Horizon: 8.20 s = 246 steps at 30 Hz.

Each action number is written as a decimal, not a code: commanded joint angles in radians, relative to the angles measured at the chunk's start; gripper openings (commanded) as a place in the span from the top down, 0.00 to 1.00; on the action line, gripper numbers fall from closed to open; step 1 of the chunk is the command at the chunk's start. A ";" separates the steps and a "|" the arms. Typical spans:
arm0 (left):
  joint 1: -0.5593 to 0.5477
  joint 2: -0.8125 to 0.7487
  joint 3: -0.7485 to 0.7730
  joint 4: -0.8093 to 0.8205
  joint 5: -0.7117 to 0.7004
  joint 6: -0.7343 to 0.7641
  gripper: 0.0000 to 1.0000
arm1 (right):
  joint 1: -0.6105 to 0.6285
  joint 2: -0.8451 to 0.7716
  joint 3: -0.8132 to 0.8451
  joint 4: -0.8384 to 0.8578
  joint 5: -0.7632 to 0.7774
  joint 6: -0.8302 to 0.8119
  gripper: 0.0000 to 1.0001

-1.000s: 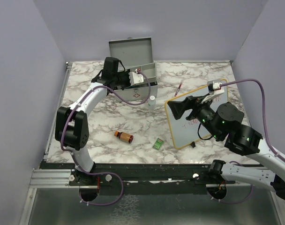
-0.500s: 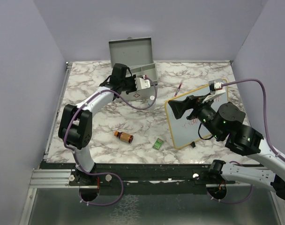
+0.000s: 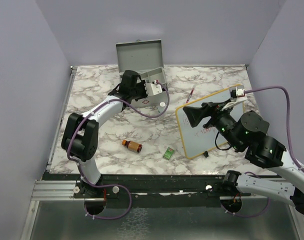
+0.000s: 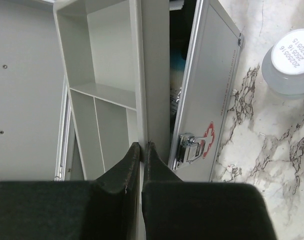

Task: Organize the medicine kit
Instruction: Place the medicine box compartment inside the medicine box, then pick up the pill bottle at the center of the board, then place the pill bottle in the medicine box.

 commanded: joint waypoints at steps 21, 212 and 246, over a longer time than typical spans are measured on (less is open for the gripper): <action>-0.027 -0.103 -0.003 0.107 -0.129 0.059 1.00 | -0.006 0.052 0.035 -0.024 0.007 0.020 0.00; -0.023 -0.214 -0.064 -0.009 -0.204 -0.130 0.77 | -0.005 0.055 0.081 -0.232 -0.018 0.088 0.00; 0.112 0.153 0.231 -0.069 -0.155 0.192 0.48 | -0.005 0.142 0.138 -0.183 0.062 -0.024 0.00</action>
